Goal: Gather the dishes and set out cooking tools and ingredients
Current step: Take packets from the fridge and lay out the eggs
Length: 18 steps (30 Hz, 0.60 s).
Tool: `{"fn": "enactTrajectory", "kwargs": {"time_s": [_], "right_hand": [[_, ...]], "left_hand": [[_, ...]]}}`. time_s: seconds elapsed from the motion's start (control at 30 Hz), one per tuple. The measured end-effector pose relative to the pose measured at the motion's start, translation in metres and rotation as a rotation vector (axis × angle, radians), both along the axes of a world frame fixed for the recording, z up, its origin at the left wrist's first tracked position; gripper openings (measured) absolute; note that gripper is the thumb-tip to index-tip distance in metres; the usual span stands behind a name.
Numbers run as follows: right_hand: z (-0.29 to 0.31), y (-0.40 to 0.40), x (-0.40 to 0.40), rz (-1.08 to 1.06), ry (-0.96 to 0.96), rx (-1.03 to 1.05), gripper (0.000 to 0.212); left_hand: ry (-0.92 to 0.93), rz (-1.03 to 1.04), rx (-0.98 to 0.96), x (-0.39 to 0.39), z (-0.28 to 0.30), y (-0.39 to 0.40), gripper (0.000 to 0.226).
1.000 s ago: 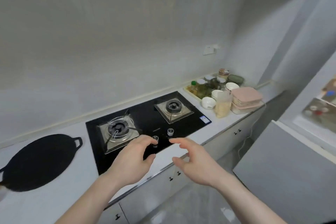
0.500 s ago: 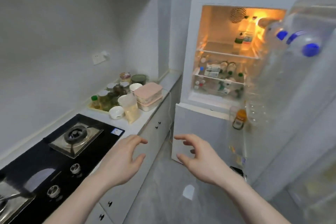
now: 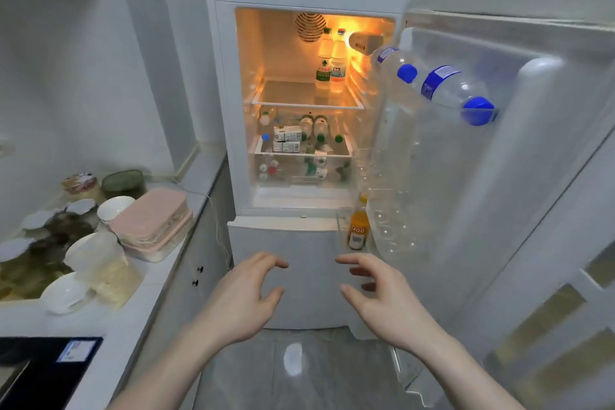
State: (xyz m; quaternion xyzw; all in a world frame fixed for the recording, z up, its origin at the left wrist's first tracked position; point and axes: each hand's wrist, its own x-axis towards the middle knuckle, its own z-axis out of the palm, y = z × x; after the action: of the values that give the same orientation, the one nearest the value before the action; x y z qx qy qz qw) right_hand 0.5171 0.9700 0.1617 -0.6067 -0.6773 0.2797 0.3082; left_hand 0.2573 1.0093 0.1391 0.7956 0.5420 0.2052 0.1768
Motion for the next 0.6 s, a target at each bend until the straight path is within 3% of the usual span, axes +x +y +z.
{"fn": "enactTrajectory", "kwargs": {"time_s": [0.23,0.37,0.6], "right_hand": [[-0.061,0.049,0.018,-0.175,-0.165,-0.232,0.032],[-0.083,0.061,0.030,-0.232,-0.320,-0.387,0.045],[-0.108,0.081,0.036,-0.298,-0.350,-0.501,0.056]], "left_hand": [[0.029,-0.185,-0.120,0.025,-0.031,0.078,0.036],[0.068,-0.295,-0.165,0.066,-0.049,0.108,0.039],[0.232,-0.450,-0.192,0.143,-0.072,0.140,0.042]]}}
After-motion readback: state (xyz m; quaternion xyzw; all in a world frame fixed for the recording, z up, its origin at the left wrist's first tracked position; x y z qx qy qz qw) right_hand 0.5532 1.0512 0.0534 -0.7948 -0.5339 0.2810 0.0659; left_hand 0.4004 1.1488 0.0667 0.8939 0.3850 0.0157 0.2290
